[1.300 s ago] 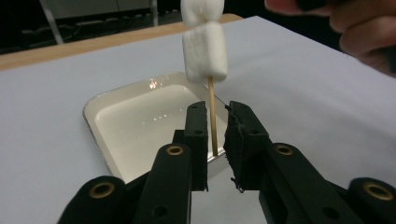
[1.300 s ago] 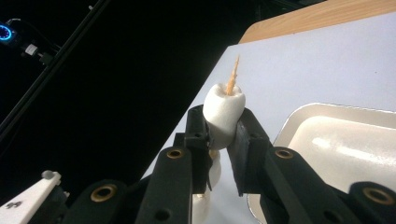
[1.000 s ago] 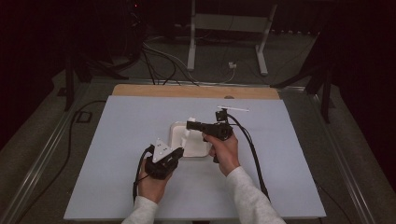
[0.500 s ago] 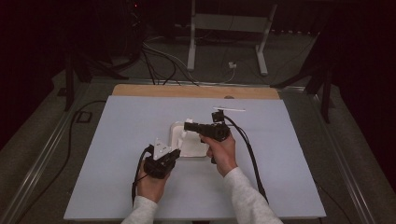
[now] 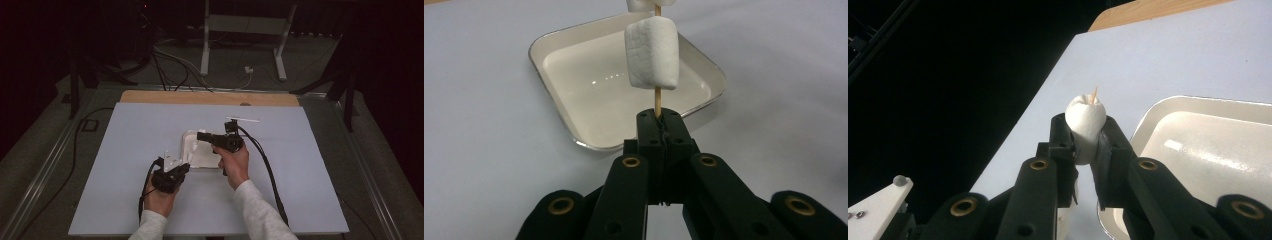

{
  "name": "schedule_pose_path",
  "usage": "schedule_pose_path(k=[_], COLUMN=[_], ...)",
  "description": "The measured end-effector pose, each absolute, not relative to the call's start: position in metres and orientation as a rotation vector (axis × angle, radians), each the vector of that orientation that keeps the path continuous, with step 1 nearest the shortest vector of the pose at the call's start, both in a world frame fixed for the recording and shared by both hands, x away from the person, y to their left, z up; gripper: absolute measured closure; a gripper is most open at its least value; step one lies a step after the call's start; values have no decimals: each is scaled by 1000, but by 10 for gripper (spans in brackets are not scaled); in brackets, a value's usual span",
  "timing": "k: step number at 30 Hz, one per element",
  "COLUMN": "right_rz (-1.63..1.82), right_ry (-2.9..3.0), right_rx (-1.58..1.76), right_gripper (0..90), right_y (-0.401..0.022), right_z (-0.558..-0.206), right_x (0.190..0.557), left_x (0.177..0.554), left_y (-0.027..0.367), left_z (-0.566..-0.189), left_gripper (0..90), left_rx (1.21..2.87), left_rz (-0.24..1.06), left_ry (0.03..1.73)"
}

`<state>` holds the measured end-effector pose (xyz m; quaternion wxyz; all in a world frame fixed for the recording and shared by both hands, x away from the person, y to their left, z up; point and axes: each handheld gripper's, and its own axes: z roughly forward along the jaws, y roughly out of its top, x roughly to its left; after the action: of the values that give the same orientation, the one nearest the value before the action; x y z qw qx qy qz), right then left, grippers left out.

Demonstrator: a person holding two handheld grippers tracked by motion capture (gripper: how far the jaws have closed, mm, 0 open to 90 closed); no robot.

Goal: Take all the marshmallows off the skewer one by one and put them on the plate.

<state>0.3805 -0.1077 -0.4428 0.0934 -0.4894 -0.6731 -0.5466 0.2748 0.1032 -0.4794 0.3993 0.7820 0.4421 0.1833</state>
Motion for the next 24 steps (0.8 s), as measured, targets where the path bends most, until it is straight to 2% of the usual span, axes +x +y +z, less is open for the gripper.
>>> schedule_pose_path(k=[20,24], right_rz=[-1593,-1669], right_ry=[-1909,-1815], right_rx=[-1502,-1571], right_gripper=[806,825], right_y=[-103,-114], right_z=[-456,-454], right_x=[387,392], left_x=[262,257], left_y=[111,118], left_z=[-487,-496], left_gripper=[900,900], left_rx=[2002,2039], left_rz=[488,483], left_ry=[1192,1223])
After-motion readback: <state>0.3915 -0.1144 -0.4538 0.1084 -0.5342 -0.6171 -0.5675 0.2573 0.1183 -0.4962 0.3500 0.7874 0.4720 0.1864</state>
